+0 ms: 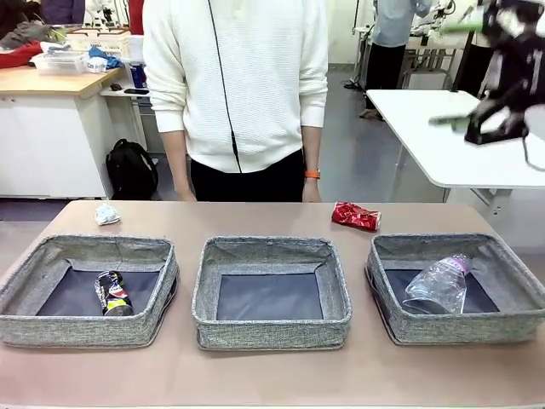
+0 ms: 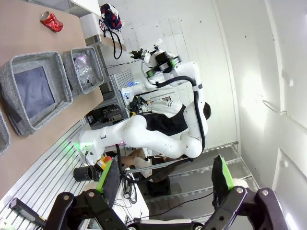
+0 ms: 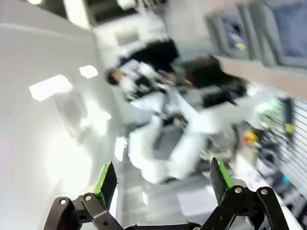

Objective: Sort the waste into the appropriate baskets.
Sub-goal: Place the picked waste into the Fabric basket indicated by the person.

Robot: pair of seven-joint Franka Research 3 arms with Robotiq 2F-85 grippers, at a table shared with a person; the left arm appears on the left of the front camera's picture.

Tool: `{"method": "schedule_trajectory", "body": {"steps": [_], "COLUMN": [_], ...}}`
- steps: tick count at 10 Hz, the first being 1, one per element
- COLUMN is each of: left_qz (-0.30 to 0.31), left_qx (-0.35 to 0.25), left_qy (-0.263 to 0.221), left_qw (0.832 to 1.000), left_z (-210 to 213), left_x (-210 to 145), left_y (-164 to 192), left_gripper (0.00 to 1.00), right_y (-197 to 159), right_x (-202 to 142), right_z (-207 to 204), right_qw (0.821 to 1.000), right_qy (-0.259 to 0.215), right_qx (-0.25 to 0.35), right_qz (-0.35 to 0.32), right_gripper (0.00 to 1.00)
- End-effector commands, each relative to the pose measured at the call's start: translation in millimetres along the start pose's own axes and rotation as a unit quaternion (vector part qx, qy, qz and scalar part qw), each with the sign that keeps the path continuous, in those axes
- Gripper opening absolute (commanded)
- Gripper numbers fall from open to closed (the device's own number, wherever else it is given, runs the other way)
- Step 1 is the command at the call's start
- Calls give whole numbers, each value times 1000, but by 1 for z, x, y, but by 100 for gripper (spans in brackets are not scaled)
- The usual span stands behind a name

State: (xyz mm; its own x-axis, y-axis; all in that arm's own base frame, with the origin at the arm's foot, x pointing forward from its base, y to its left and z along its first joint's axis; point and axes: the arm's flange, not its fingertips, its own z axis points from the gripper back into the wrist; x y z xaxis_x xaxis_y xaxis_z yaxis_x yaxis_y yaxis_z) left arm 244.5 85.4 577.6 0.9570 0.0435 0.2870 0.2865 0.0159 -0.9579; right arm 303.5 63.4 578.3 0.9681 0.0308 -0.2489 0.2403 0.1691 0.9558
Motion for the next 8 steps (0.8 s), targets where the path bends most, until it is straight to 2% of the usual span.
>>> {"method": "schedule_trajectory", "body": {"steps": [1,2,3,8], "left_qz": [-11,-11,-11,-11], "left_qx": [-12,-12,-12,-12], "left_qy": [-1,-1,-1,-1], "left_qw": [1000,1000,1000,1000], "left_z": [-1,-1,-1,-1], "left_x": [0,0,0,0], "left_y": [-2,-2,-2,-2], "left_gripper": [100,100,100,100], "right_y": [-25,-25,-22,-22], "right_x": [13,12,4,4], "right_z": [-7,-11,-10,-10], "right_qw": [985,979,997,997], "right_qy": [21,-20,35,35], "right_qx": [-107,-132,-60,-60], "right_qz": [135,152,41,41], "right_gripper": [100,100,100,100]}}
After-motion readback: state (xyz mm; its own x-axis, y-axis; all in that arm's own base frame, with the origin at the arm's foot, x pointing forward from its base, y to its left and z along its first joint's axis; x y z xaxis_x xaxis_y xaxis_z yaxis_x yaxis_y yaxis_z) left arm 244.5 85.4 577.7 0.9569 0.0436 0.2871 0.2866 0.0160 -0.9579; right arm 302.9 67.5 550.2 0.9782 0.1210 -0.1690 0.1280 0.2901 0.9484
